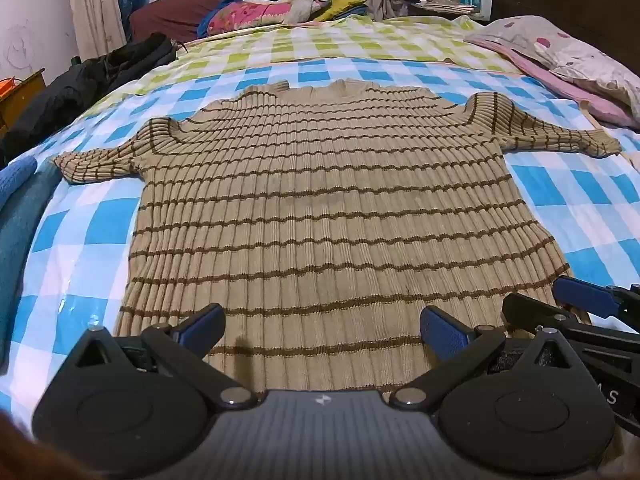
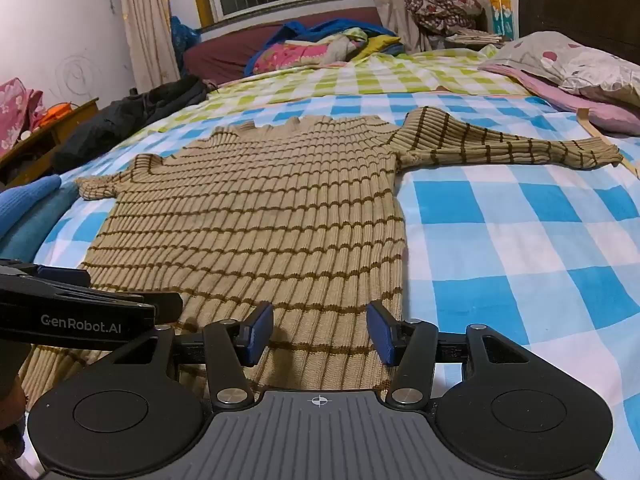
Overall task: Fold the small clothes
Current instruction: 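Move both grippers toward the spread beige striped sweater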
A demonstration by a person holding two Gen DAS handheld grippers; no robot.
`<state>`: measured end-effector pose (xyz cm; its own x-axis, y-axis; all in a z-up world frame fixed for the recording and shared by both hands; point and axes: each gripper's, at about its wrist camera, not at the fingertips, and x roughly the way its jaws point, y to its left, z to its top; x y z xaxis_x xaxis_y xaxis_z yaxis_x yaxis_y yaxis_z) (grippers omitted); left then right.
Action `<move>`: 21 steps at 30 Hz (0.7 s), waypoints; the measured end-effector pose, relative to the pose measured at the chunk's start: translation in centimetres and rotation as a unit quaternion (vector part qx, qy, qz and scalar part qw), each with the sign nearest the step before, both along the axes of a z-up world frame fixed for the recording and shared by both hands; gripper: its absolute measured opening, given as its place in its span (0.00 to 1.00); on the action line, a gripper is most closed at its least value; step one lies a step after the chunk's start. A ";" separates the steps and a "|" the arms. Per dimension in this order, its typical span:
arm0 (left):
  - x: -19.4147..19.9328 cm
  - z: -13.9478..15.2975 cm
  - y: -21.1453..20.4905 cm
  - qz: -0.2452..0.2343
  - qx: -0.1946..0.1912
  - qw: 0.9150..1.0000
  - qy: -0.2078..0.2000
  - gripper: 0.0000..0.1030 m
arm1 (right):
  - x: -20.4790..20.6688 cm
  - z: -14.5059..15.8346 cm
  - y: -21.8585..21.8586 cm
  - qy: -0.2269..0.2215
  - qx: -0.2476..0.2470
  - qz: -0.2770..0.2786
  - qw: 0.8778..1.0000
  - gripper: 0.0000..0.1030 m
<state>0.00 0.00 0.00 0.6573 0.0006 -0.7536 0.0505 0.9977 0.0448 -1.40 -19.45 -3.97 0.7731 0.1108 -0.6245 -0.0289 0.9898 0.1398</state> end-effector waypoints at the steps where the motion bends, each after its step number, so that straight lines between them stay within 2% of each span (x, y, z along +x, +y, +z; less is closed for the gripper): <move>1: 0.0 0.0 0.0 0.000 -0.001 1.000 0.000 1.00 | 0.0 0.0 0.0 0.001 -0.002 0.000 1.000 0.50; 14: -0.6 -0.9 -0.1 -0.009 0.012 1.000 -0.002 1.00 | 0.0 0.0 -0.2 0.000 -0.001 -0.004 1.000 0.50; 21: -0.6 -1.4 0.2 -0.004 0.007 1.000 0.006 1.00 | 0.1 -0.1 -0.1 0.001 -0.007 -0.006 1.000 0.50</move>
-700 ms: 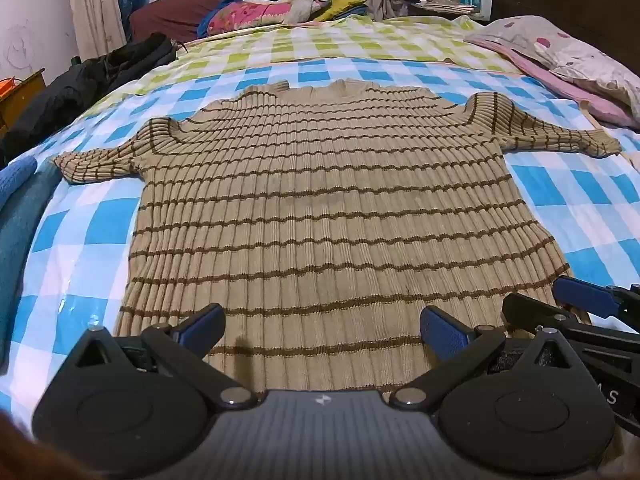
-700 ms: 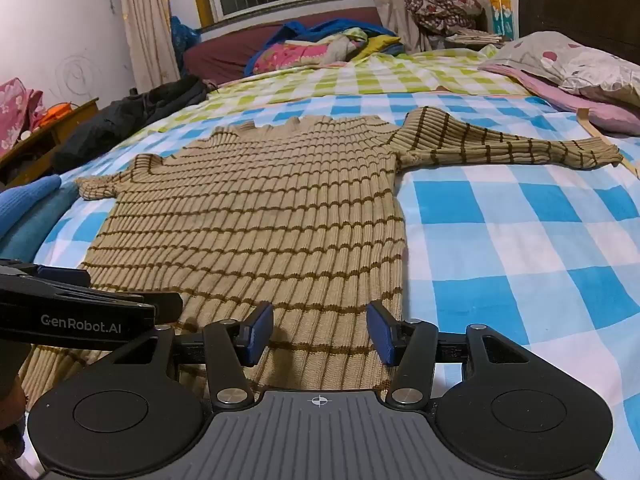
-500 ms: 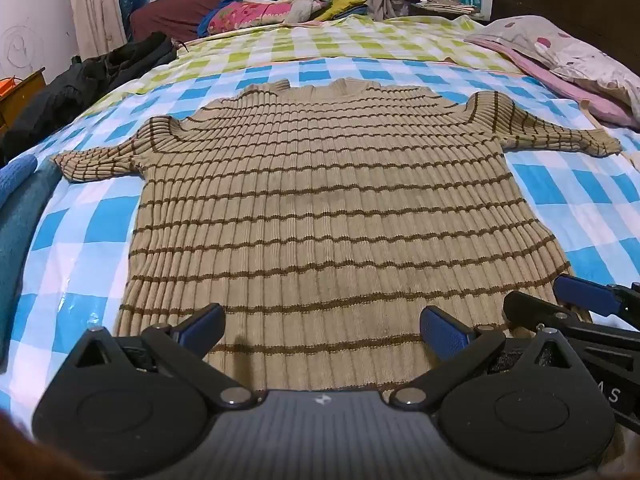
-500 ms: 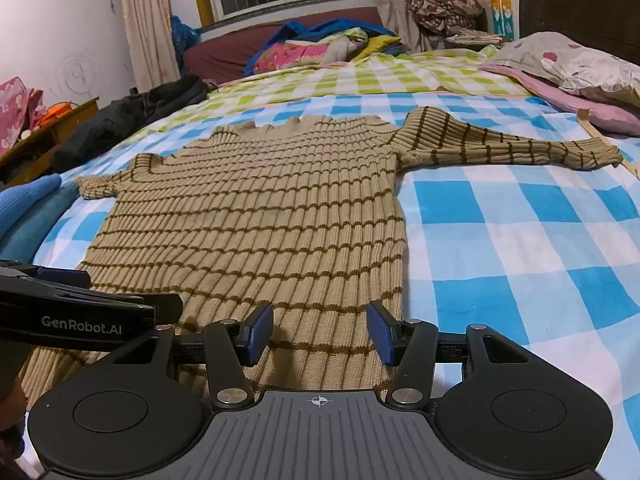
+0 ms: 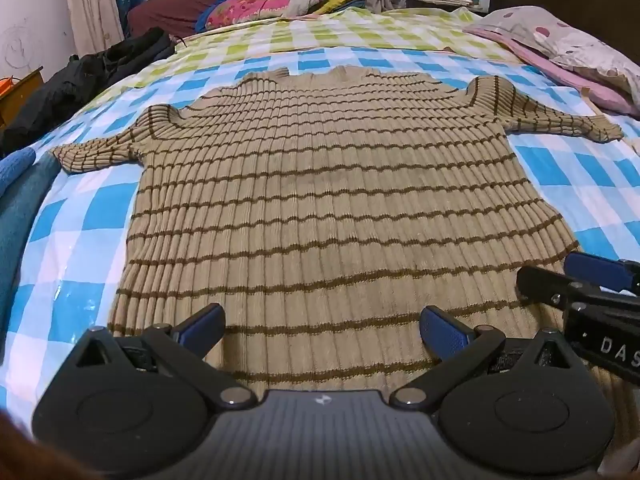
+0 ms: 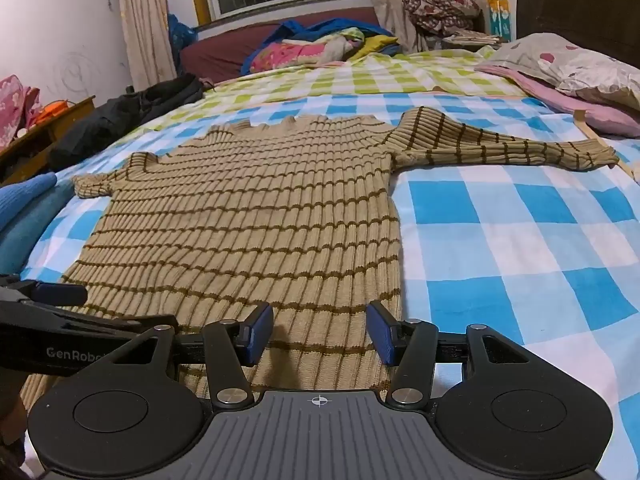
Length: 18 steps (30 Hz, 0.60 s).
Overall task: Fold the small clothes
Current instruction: 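Move both grippers toward the spread beige striped sweater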
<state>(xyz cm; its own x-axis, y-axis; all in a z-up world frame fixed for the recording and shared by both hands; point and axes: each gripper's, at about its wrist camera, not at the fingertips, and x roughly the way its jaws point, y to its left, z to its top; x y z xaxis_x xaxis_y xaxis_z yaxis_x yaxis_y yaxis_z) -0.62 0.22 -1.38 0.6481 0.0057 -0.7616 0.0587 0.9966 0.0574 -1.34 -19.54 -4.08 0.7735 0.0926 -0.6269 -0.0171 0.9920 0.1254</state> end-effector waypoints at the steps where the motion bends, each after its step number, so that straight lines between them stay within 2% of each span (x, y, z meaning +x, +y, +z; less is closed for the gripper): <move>1: 0.0 -0.1 0.0 0.000 0.000 1.000 0.000 1.00 | 0.0 0.0 0.0 0.000 0.000 -0.001 1.000 0.50; 6: -0.1 -0.7 0.1 -0.001 0.000 1.000 0.004 1.00 | 0.1 0.0 -0.1 0.001 -0.003 -0.004 1.000 0.50; 13: -0.2 -1.1 0.6 0.003 -0.022 1.000 0.003 1.00 | 0.1 0.1 -0.7 0.000 0.006 -0.016 1.000 0.50; 18: -1.1 -1.5 0.7 0.001 -0.028 1.000 -0.014 1.00 | 0.2 0.3 -1.2 -0.005 0.018 -0.027 0.999 0.50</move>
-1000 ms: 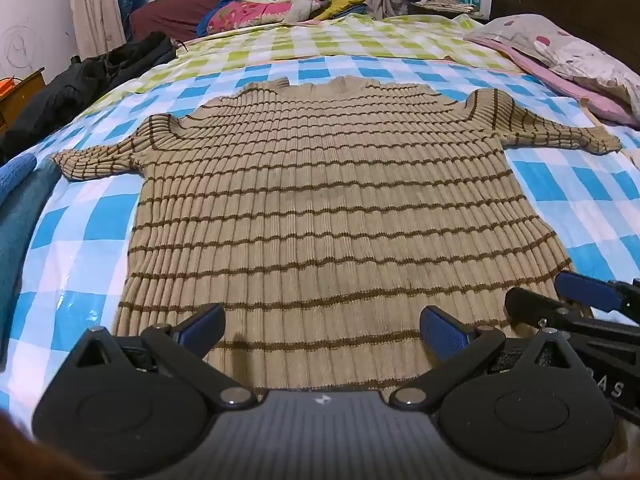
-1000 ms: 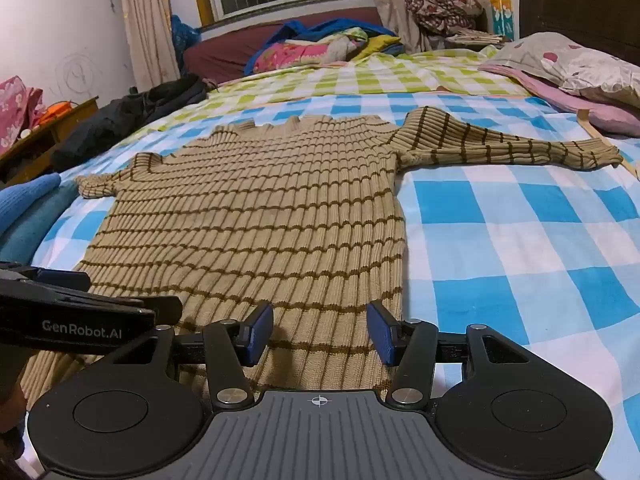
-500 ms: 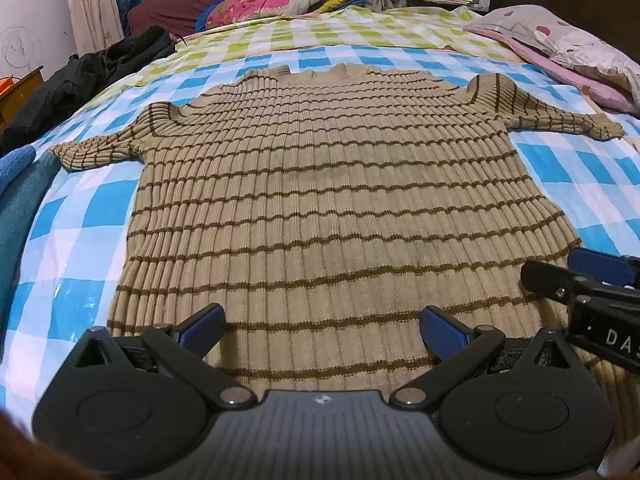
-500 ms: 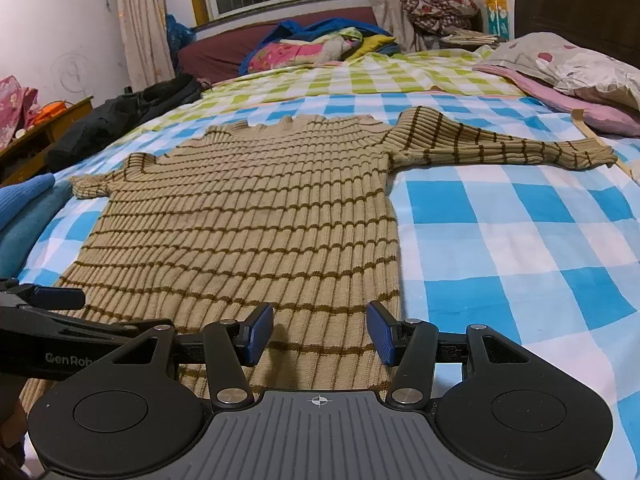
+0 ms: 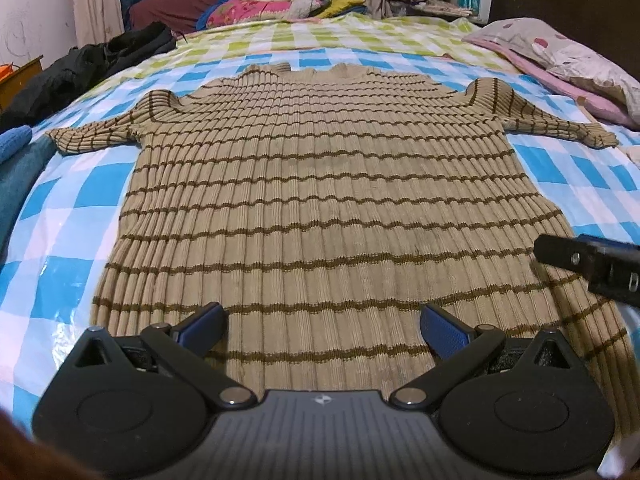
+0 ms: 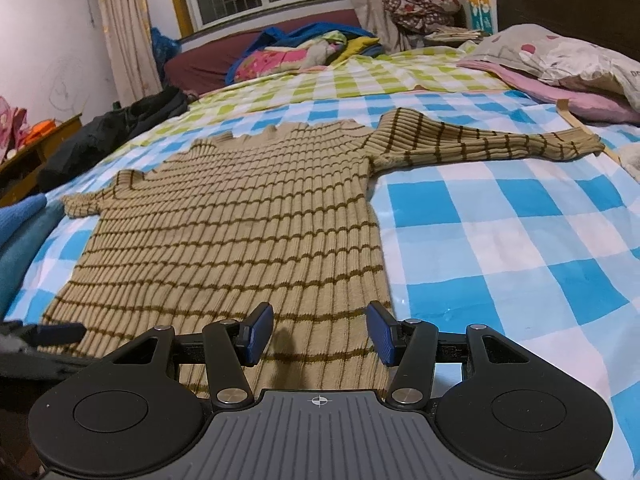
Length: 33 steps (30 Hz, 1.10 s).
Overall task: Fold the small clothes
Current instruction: 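Move both grippers toward the spread beige striped sweater, then grasp the sleeve cuff with the right gripper and lift it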
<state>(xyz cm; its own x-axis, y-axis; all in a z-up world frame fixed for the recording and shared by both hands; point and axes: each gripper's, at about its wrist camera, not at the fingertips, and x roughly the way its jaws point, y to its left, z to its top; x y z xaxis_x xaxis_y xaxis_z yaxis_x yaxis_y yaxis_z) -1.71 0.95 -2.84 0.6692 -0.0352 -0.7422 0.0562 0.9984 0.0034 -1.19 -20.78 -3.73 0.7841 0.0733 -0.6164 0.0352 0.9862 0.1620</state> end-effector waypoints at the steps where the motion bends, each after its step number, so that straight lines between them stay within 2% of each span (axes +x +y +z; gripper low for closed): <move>1: -0.1 -0.1 0.0 0.000 -0.001 1.000 -0.003 1.00 | 0.0 0.1 -0.1 -0.002 -0.001 -0.003 1.000 0.50; 6: -0.7 -0.2 0.1 -0.003 -0.003 1.000 -0.013 1.00 | 0.1 0.2 -0.7 -0.004 -0.002 -0.019 1.000 0.50; 14: -0.2 0.6 0.3 0.001 -0.023 1.000 -0.001 1.00 | 0.3 0.4 -1.3 -0.005 -0.004 -0.029 1.000 0.50; 21: 1.1 2.1 -1.0 -0.021 -0.025 0.999 -0.017 1.00 | 0.8 1.1 -2.6 -0.005 0.006 -0.048 0.999 0.49; 27: 3.7 3.9 -3.1 -0.046 -0.021 0.998 -0.045 1.00 | 2.3 2.1 -6.9 -0.017 0.025 -0.104 0.994 0.49; 33: 7.2 4.6 -6.1 -0.057 -0.031 0.996 -0.062 1.00 | 5.7 2.1 -14.5 -0.014 0.087 -0.189 0.978 0.46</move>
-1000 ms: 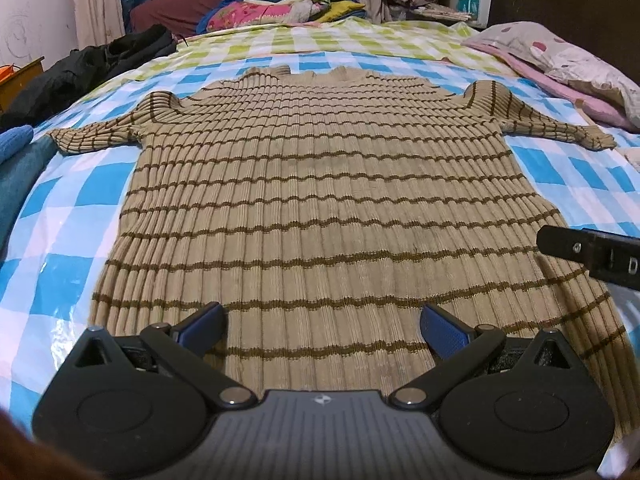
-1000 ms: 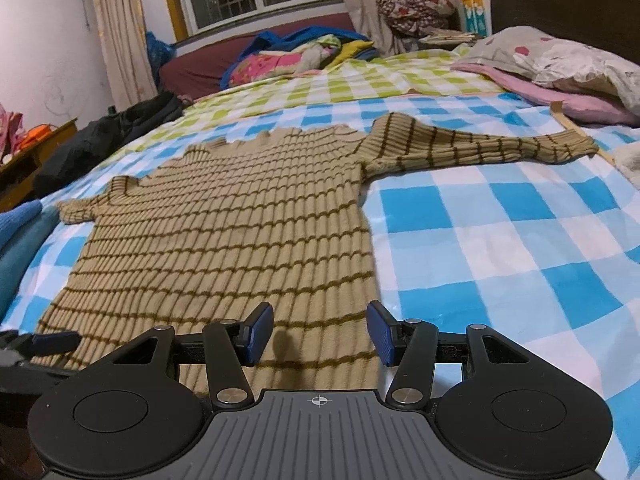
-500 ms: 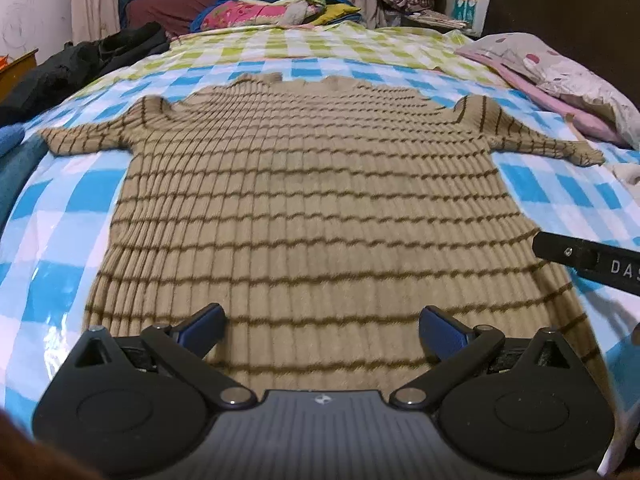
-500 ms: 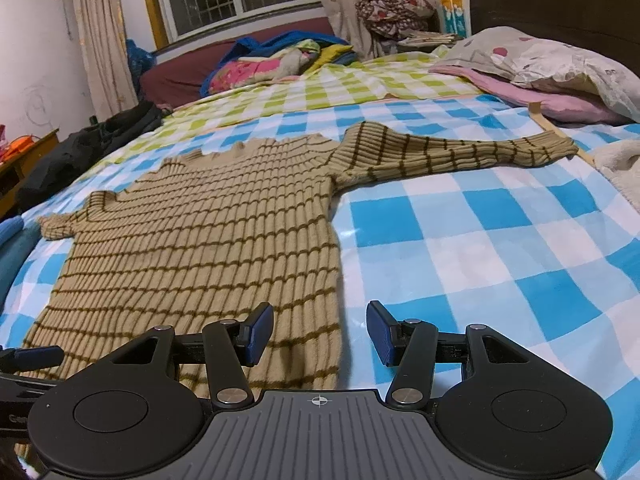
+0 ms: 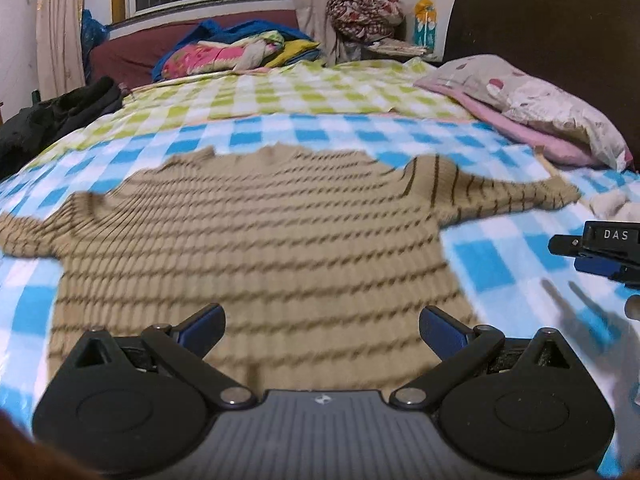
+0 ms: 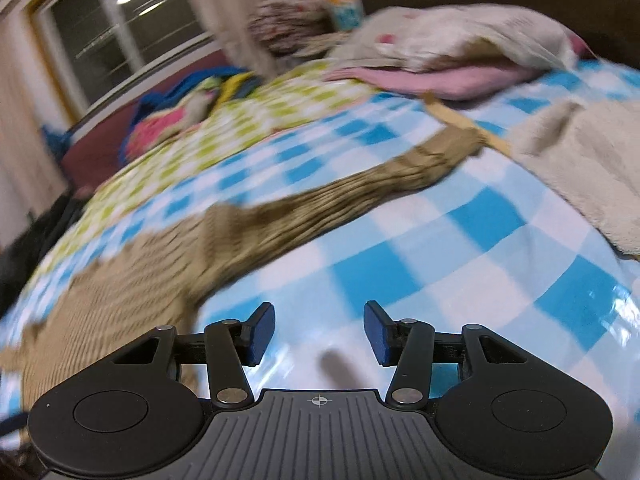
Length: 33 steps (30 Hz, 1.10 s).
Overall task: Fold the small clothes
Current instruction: 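Grasp the sleeve cuff with the right gripper and lift it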
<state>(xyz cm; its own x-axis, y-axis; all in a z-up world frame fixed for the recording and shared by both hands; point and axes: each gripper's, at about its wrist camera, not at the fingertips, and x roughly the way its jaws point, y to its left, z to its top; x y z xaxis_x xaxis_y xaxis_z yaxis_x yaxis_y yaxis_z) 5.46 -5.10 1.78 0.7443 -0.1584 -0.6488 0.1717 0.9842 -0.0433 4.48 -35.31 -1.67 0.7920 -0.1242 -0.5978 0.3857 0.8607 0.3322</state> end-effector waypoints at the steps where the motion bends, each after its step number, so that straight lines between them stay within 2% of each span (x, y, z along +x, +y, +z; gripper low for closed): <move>1: 0.8 0.1 -0.8 -0.002 -0.002 1.000 -0.003 1.00 | 0.6 -0.1 -1.1 -0.003 0.010 -0.012 1.000 0.46; 7: 4.9 -0.3 -5.6 -0.029 0.011 0.999 -0.022 1.00 | 3.7 -0.8 -6.4 -0.020 0.044 -0.069 0.996 0.46; 13: 8.0 -0.9 -8.8 -0.035 0.016 0.998 -0.042 1.00 | 6.5 -1.9 -12.3 -0.038 0.077 -0.138 0.987 0.46; 17: 9.7 -1.4 -9.1 -0.013 0.018 0.998 -0.056 1.00 | 7.2 -3.0 -15.1 -0.060 0.115 -0.165 0.978 0.45; 24: 10.6 -2.8 -7.6 0.013 0.018 0.999 -0.038 1.00 | 9.4 -3.2 -15.5 -0.063 0.091 -0.165 0.980 0.46; 26: 10.4 -3.0 -7.2 0.013 0.015 0.999 -0.033 1.00 | 10.0 -3.2 -15.1 -0.060 0.077 -0.159 0.983 0.41; 27: 10.1 -3.0 -7.1 0.012 0.015 0.999 -0.033 1.00 | 10.1 -3.1 -15.1 -0.060 0.078 -0.157 0.983 0.31; 28: 9.9 -3.0 -6.9 0.011 0.016 0.999 -0.033 1.00 | 10.3 -3.2 -15.2 -0.064 0.088 -0.156 0.982 0.13; 30: 9.5 -2.8 -6.5 0.009 0.018 0.999 -0.033 1.00 | 10.1 -3.6 -15.7 -0.074 0.121 -0.151 0.978 0.09; 33: 8.9 -2.2 -5.6 0.009 0.011 0.999 -0.035 1.00 | 9.5 -2.6 -15.4 -0.102 0.127 -0.147 0.976 0.08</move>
<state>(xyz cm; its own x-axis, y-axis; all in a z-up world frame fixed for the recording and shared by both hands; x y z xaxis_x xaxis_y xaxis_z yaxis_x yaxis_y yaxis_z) 14.32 -10.72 -0.43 0.7905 -0.1297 -0.5986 0.1549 0.9879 -0.0096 13.99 -50.67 -4.27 0.8499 -0.2317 -0.4732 0.5073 0.6026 0.6161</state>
